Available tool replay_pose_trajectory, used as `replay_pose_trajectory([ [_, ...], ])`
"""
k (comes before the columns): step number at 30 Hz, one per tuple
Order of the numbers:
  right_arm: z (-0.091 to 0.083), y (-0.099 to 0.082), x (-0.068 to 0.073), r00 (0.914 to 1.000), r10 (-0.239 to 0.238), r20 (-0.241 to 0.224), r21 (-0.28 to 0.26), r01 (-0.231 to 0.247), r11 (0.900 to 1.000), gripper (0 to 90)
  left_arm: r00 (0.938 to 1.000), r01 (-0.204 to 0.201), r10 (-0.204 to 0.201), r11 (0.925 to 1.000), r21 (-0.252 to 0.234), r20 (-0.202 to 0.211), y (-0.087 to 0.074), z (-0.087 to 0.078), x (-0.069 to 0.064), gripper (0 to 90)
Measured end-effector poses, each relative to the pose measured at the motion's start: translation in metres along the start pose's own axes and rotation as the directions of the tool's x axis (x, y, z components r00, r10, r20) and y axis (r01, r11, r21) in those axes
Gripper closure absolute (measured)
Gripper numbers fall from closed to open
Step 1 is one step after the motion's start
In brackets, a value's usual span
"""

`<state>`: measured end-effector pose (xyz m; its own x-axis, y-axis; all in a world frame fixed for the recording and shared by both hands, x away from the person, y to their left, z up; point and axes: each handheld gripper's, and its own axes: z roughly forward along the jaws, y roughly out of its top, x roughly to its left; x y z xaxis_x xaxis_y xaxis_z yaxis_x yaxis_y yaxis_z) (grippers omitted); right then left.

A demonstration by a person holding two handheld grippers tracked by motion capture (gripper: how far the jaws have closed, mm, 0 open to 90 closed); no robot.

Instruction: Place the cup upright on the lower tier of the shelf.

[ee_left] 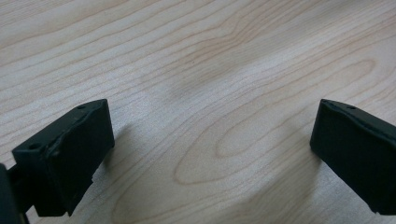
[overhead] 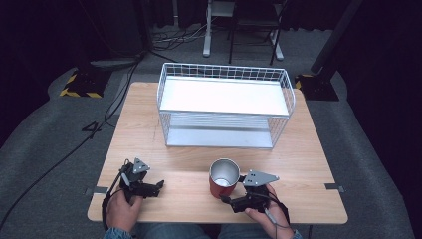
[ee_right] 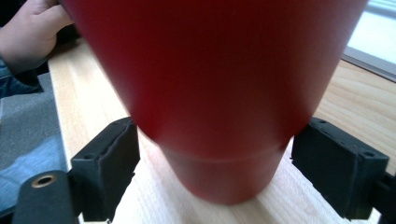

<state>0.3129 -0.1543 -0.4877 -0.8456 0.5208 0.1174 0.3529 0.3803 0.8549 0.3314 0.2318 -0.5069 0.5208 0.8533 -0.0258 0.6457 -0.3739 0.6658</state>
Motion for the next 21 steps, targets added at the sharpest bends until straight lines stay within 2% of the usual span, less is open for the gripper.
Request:
replay_pose_trajectory([
  [14,0.02,-0.002,-0.004,0.9998,0.018,-0.011,-0.01,-0.018,0.9998,13.5,1.0,0.001,-0.001,1.0,0.003,0.003,0.0,0.0,0.0,0.0],
  [21,0.026,0.0,-0.004,1.0,0.004,0.001,0.0,-0.004,1.0,13.8,1.0,-0.002,0.002,1.0,-0.001,-0.001,0.0,0.0,0.0,0.0],
])
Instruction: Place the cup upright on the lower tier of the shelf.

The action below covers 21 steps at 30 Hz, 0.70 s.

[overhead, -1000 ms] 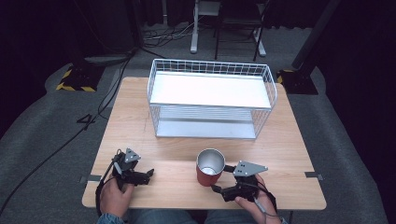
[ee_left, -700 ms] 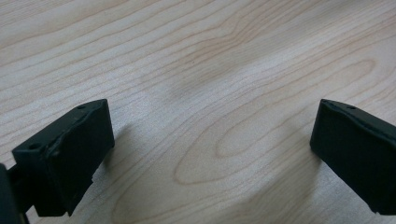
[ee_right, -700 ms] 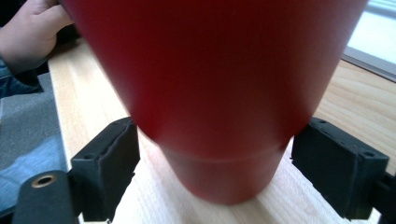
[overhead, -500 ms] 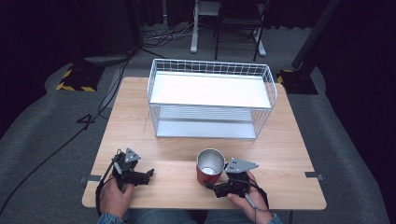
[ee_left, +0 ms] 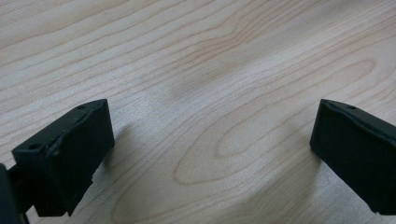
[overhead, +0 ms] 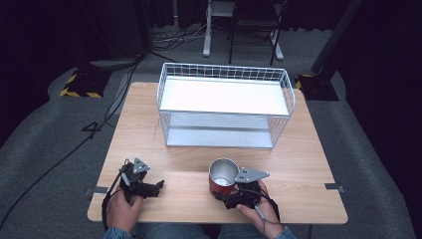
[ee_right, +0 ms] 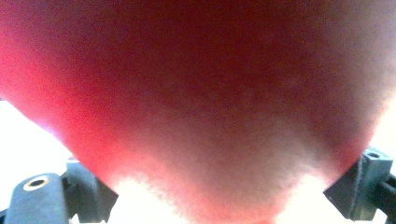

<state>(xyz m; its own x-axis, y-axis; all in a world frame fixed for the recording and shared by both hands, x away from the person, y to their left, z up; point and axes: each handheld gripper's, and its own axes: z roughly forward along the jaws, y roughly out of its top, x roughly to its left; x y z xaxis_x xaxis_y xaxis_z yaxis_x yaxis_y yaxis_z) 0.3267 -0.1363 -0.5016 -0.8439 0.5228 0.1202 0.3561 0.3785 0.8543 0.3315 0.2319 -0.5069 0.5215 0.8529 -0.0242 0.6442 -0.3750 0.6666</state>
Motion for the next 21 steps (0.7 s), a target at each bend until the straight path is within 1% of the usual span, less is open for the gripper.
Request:
replay_pose_trajectory([
  [4,0.0025,0.0015,0.001,0.9999,-0.008,0.007,0.003,0.008,1.0,14.3,1.0,0.0,0.0,1.0,0.0,-0.002,0.0,0.0,0.0,0.0],
  [6,0.003,0.0017,0.001,0.9999,-0.009,0.005,0.003,0.009,1.0,14.3,1.0,0.001,-0.001,1.0,0.003,0.003,0.0,-0.0002,0.0,0.0],
  [13,0.0031,0.0019,0.0006,1.0,-0.009,0.001,-0.003,0.009,1.0,14.7,1.0,0.0,0.0,1.0,0.0,-0.002,0.0,0.0,0.0,0.0],
  [16,0.0028,0.0018,0.0035,0.9989,-0.037,0.027,-0.02,0.038,0.9991,16.1,1.0,-0.001,0.001,1.0,0.002,0.0,0.0001,-0.0002,0.0002,0.0],
  [21,0.0024,0.0016,0.0047,0.9981,-0.047,0.039,-0.026,0.048,0.9985,16.5,1.0,0.003,-0.003,1.0,0.001,0.002,-0.0001,0.0,-0.0003,0.0],
])
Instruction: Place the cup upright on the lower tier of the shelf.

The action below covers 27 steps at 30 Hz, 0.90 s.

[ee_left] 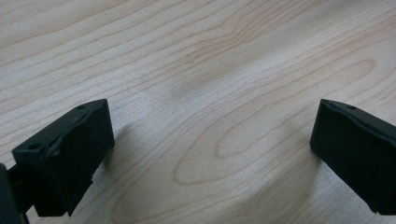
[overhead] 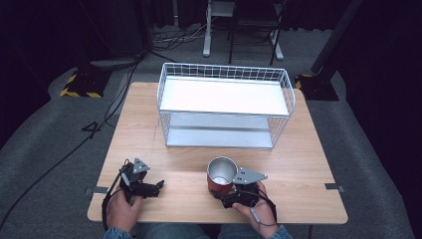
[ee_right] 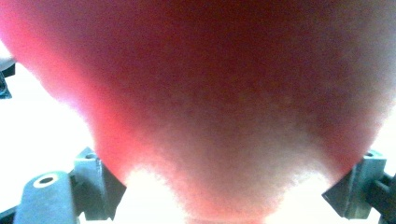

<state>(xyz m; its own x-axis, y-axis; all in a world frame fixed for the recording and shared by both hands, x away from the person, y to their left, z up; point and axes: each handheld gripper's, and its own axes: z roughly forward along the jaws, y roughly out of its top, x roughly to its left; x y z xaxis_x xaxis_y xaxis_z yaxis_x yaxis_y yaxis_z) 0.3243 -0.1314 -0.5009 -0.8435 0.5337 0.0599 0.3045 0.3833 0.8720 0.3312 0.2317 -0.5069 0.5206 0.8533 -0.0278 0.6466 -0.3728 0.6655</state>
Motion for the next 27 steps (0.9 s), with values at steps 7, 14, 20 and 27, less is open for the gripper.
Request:
replay_pose_trajectory([
  [7,-0.001,-0.001,0.002,0.9997,0.015,-0.017,-0.015,-0.016,0.9998,17.0,1.0,-0.005,0.005,1.0,-0.001,-0.001,0.0,0.0,0.0,0.0],
  [14,-0.003,0.004,0.004,0.9996,-0.023,-0.017,-0.037,0.023,0.9991,17.0,1.0,0.0,0.0,1.0,0.0,-0.001,0.0,0.0,0.0,0.0],
  [20,-0.006,0.02,0.006,0.9981,-0.06,-0.013,-0.046,0.059,0.9972,17.0,1.0,-0.004,0.004,1.0,0.001,-0.002,0.0,0.0,0.0,0.0],
  [27,-0.005,0.035,0.001,0.9981,-0.061,0.003,-0.045,0.061,0.9971,17.0,1.0,-0.001,0.001,1.0,0.0,-0.001,0.0,0.0,0.0,0.0],
])
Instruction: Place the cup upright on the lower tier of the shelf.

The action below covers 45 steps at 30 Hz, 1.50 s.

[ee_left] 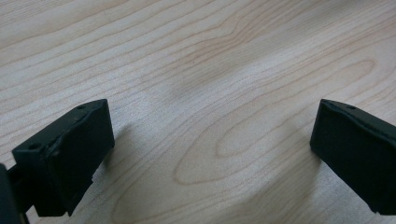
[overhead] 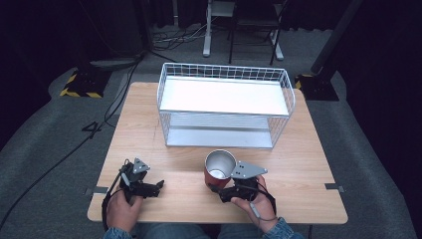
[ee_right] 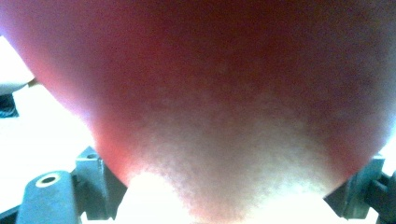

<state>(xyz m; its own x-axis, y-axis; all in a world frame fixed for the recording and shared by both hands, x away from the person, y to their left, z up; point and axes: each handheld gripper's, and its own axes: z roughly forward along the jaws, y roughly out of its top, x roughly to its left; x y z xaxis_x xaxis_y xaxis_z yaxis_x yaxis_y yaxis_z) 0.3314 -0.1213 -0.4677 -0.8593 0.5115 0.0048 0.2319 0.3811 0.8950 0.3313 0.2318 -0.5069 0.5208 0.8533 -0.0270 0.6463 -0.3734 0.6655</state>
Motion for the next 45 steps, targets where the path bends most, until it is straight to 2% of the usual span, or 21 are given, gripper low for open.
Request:
replay_pose_trajectory([
  [8,0.005,0.018,-0.012,0.999,0.024,0.038,0.012,-0.025,0.9996,17.0,1.0,-0.003,0.003,1.0,0.001,-0.001,0.0,0.0,0.0,0.0],
  [16,0.019,0.026,-0.037,0.9934,0.066,0.093,0.028,-0.069,0.9972,17.0,1.0,-0.001,0.001,1.0,0.002,0.001,0.0,0.0,0.0,0.0],
  [22,0.028,0.029,-0.05,0.9883,0.078,0.131,0.029,-0.083,0.9962,17.0,1.0,0.0,0.0,1.0,0.0,0.0,0.0,0.0,0.0,0.0],
  [27,0.038,0.036,-0.064,0.9781,0.097,0.184,0.021,-0.102,0.9946,17.0,1.0,-0.002,0.002,1.0,-0.001,-0.002,0.0,0.0,0.0,0.0],
  [33,0.046,0.039,-0.072,0.973,0.098,0.209,0.027,-0.106,0.9941,17.0,1.0,0.0,0.0,1.0,0.003,0.002,0.0,0.0,0.0,0.0],
  [45,0.065,0.043,-0.089,0.9562,0.129,0.262,0.019,-0.139,0.99,17.0,1.0,0.0,0.0,1.0,0.002,0.002,0.0,0.0,0.0,0.0],
])
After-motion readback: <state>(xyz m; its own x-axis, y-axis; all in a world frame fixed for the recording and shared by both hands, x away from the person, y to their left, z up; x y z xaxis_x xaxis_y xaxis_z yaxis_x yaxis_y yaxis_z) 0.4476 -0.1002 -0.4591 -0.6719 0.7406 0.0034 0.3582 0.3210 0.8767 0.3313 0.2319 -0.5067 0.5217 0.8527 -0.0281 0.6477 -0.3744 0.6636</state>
